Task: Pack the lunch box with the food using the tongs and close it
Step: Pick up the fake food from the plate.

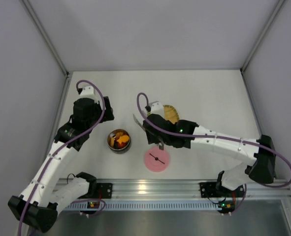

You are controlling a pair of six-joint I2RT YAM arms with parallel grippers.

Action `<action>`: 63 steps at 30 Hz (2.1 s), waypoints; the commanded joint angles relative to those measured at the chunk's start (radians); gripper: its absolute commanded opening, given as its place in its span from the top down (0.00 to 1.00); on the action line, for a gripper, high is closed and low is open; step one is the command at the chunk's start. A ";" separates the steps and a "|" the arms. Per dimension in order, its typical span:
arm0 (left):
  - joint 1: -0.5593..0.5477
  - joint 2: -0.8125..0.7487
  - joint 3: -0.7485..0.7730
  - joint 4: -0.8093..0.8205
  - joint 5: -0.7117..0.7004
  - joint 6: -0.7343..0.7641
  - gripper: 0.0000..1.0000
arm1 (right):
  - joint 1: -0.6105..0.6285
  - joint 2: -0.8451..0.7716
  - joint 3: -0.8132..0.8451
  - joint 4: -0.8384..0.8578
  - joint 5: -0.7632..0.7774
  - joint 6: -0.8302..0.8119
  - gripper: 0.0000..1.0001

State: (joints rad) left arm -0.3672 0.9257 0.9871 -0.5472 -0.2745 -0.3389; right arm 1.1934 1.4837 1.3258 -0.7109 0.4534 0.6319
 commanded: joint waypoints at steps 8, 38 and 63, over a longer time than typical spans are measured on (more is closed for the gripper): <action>0.007 -0.001 -0.001 0.015 0.003 -0.003 0.01 | -0.212 -0.197 -0.215 0.004 0.022 0.029 0.56; 0.007 -0.001 -0.002 0.013 0.000 -0.002 0.01 | -0.253 -0.187 -0.373 0.159 -0.139 0.075 0.55; 0.005 0.004 -0.001 0.015 0.003 -0.002 0.02 | -0.301 -0.218 -0.427 0.217 -0.246 0.092 0.63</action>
State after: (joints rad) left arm -0.3672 0.9257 0.9871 -0.5472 -0.2741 -0.3389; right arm 0.9047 1.2945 0.8829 -0.5602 0.2153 0.7181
